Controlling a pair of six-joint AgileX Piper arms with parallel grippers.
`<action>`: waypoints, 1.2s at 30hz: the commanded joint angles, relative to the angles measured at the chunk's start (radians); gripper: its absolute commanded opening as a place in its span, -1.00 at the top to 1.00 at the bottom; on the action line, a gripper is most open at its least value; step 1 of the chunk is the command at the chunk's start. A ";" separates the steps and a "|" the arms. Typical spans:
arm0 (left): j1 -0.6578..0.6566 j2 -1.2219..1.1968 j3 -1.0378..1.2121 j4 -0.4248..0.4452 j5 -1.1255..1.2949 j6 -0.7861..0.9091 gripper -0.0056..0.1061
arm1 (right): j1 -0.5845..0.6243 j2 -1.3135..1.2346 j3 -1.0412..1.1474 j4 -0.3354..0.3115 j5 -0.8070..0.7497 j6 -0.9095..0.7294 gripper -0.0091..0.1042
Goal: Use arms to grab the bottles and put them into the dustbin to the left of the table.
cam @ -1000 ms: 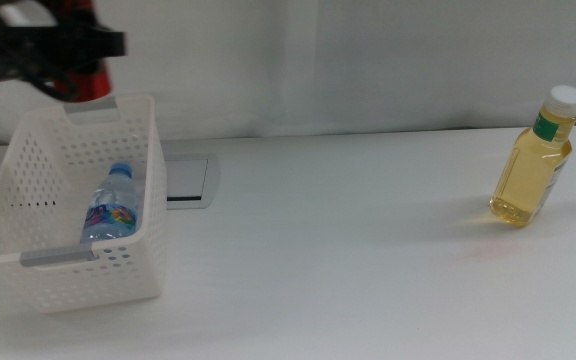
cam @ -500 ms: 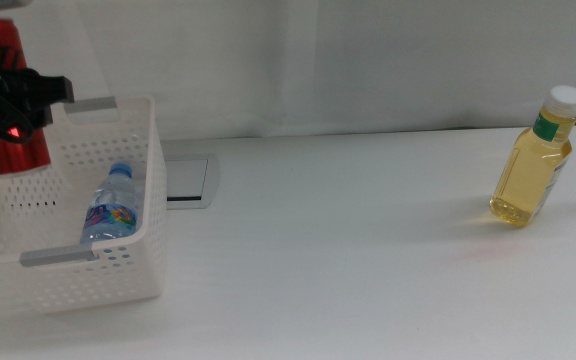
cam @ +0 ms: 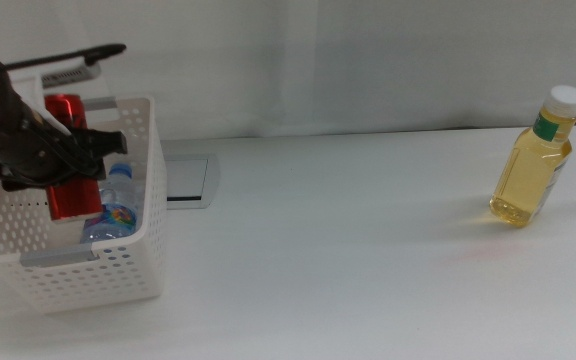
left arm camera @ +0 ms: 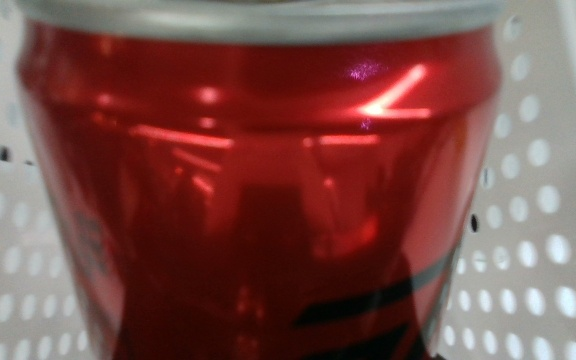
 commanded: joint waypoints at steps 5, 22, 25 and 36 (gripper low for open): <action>0.002 0.065 -0.004 -0.008 -0.052 0.001 0.95 | -0.004 -0.005 0.038 -0.008 -0.003 -0.006 -0.98; 0.002 0.073 -0.004 -0.025 -0.105 0.001 -0.75 | -0.004 -0.005 0.038 -0.008 -0.003 -0.006 -0.98; 0.002 0.073 -0.004 -0.022 -0.105 0.001 -0.77 | -0.004 -0.005 0.038 -0.008 -0.003 -0.006 -0.98; 0.002 0.073 -0.014 -0.022 -0.115 0.042 -0.77 | -0.004 -0.005 0.038 -0.008 -0.003 -0.006 -0.98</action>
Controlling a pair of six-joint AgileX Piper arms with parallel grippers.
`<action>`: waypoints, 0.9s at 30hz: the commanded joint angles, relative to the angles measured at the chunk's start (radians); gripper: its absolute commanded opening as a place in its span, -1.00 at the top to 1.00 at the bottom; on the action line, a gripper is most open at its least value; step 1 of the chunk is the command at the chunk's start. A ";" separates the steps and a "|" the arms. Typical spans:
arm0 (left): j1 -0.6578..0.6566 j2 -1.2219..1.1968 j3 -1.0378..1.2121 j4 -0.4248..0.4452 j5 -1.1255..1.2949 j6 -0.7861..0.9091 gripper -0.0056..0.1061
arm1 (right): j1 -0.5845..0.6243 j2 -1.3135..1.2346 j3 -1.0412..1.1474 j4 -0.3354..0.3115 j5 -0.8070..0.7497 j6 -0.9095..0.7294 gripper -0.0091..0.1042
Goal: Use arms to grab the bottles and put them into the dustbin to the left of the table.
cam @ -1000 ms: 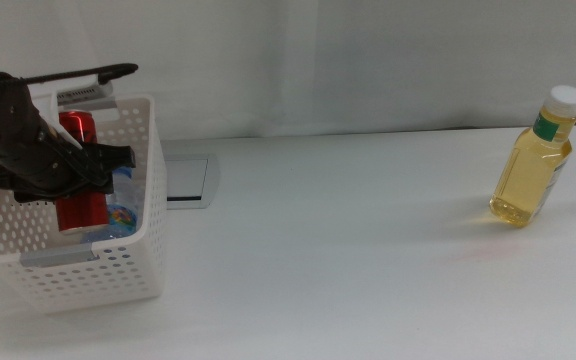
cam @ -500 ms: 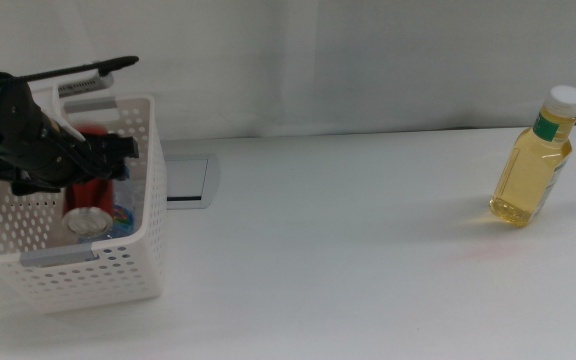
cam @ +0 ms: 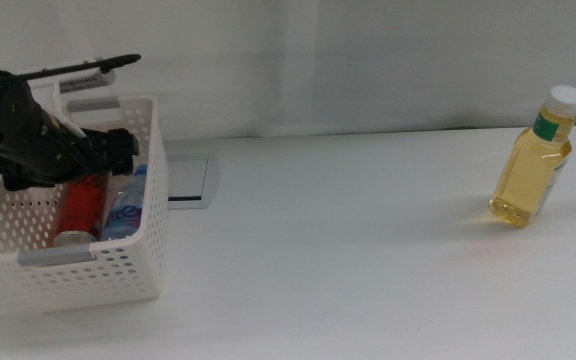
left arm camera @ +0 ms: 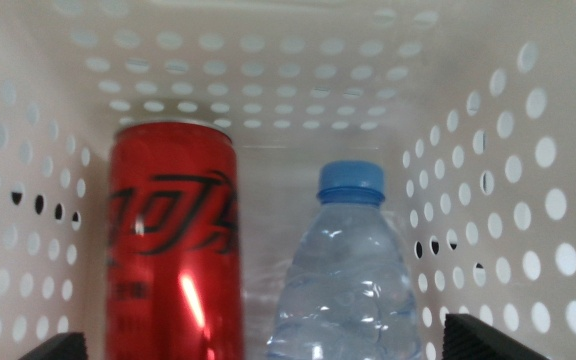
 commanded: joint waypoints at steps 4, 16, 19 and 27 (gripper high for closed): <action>0.002 -0.028 -0.030 -0.004 -0.005 0.021 -0.77 | -0.004 -0.005 0.038 -0.008 -0.003 -0.003 -0.98; 0.002 -0.228 -0.049 -0.007 -0.034 0.021 -0.77 | -0.004 -0.005 0.038 -0.008 -0.003 -0.003 -0.98; -0.019 -0.298 -0.049 -0.012 -0.022 0.046 -0.77 | -0.004 -0.005 0.038 -0.008 -0.003 -0.003 -0.98; -0.216 -0.433 -0.049 -0.010 -0.011 0.067 -0.77 | -0.004 -0.005 0.000 -0.008 0.016 -0.003 -0.98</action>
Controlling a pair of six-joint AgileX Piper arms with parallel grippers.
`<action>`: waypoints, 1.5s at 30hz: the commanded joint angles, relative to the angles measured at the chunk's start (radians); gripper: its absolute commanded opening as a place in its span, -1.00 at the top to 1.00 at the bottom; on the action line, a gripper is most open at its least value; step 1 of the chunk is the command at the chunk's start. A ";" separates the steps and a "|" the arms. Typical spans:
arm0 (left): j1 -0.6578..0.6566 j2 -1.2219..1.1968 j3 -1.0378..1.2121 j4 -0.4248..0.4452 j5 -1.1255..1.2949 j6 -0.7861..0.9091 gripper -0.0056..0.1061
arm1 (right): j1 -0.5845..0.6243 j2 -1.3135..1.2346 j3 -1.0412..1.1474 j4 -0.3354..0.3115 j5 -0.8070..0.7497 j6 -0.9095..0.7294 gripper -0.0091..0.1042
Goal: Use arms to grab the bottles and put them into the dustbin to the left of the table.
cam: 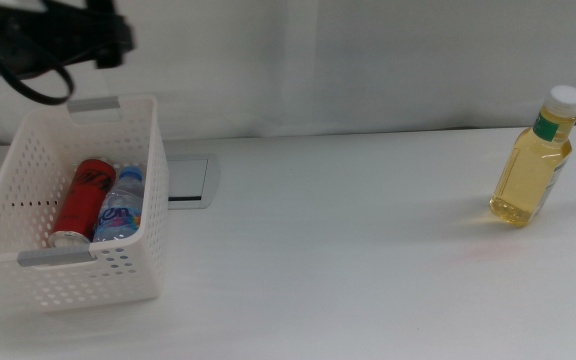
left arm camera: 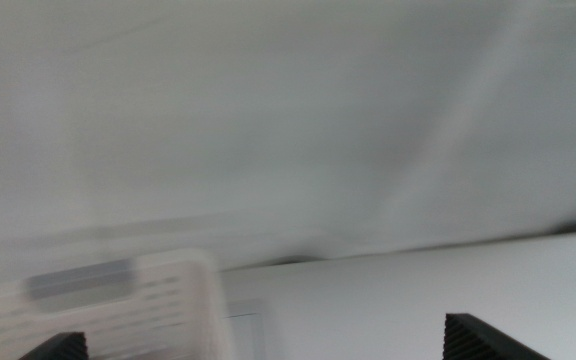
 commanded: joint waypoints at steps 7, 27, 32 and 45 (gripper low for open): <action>-0.251 -0.058 -0.005 -0.001 0.012 0.026 -0.76 | -0.004 -0.005 -0.121 -0.008 0.132 -0.015 -0.98; -0.527 -0.199 0.258 -0.006 -0.115 0.069 -0.66 | -0.004 0.330 -0.462 -0.131 0.675 -0.155 -0.98; -0.527 -0.266 0.326 -0.004 -0.128 0.073 -0.66 | -0.004 0.504 -0.462 -0.018 0.545 -0.317 -0.98; -0.527 -0.268 0.344 -0.002 -0.168 0.080 -0.66 | -0.003 0.876 -0.462 0.182 0.227 -0.514 -0.98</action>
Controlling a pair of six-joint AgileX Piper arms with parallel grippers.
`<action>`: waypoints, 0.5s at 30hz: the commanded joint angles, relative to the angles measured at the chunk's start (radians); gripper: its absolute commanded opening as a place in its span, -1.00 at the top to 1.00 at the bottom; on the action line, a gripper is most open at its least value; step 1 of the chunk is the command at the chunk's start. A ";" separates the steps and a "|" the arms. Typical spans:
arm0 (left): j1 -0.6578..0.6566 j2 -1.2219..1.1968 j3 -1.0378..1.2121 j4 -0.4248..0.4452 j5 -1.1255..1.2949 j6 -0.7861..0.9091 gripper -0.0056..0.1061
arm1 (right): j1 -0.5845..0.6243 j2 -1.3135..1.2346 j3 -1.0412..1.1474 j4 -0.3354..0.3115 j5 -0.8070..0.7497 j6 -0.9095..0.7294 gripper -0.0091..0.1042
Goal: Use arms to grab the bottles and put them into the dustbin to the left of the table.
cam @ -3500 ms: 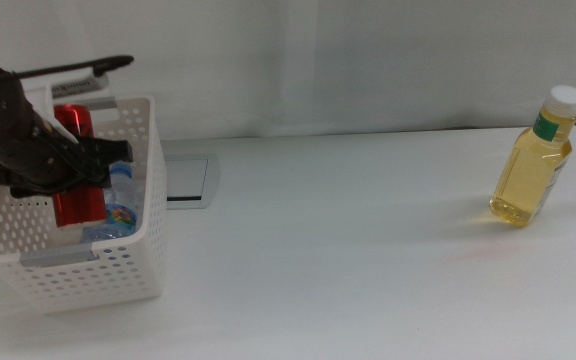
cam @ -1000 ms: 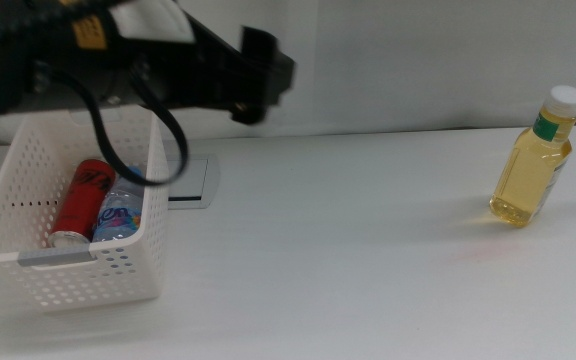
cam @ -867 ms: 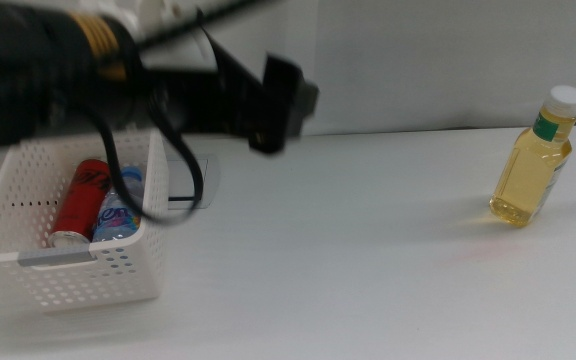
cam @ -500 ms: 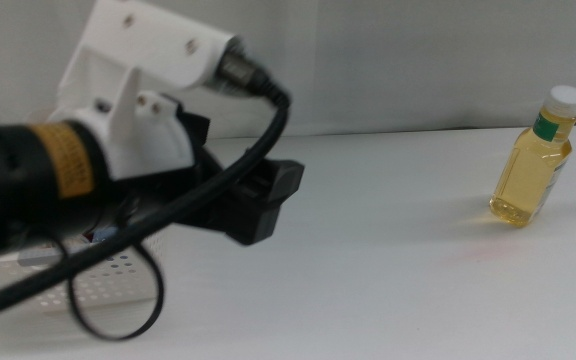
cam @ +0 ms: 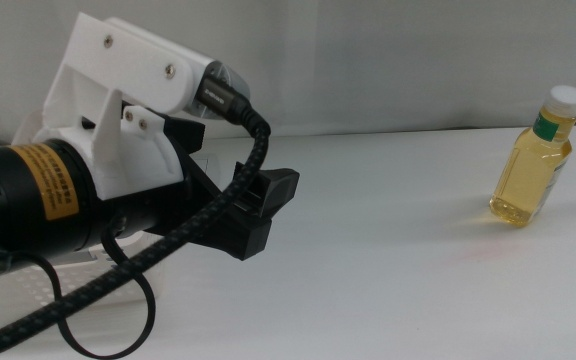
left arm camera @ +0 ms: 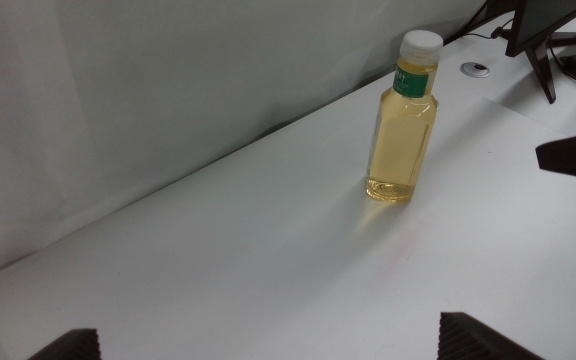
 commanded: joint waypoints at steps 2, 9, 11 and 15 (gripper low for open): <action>-0.006 -0.006 0.004 0.007 -0.016 0.005 -0.66 | 0.008 0.012 -0.006 -0.005 -0.072 -0.012 -0.98; -0.006 -0.001 0.004 0.025 -0.016 0.005 -0.66 | 0.155 0.016 0.004 -0.006 -0.209 -0.038 -0.98; -0.006 -0.001 0.004 0.025 -0.016 0.005 -0.66 | 0.203 0.016 0.028 0.003 -0.277 -0.029 -0.98; -0.006 -0.001 0.004 0.025 -0.014 0.005 -0.66 | 0.257 0.016 0.095 0.040 -0.403 -0.029 -0.98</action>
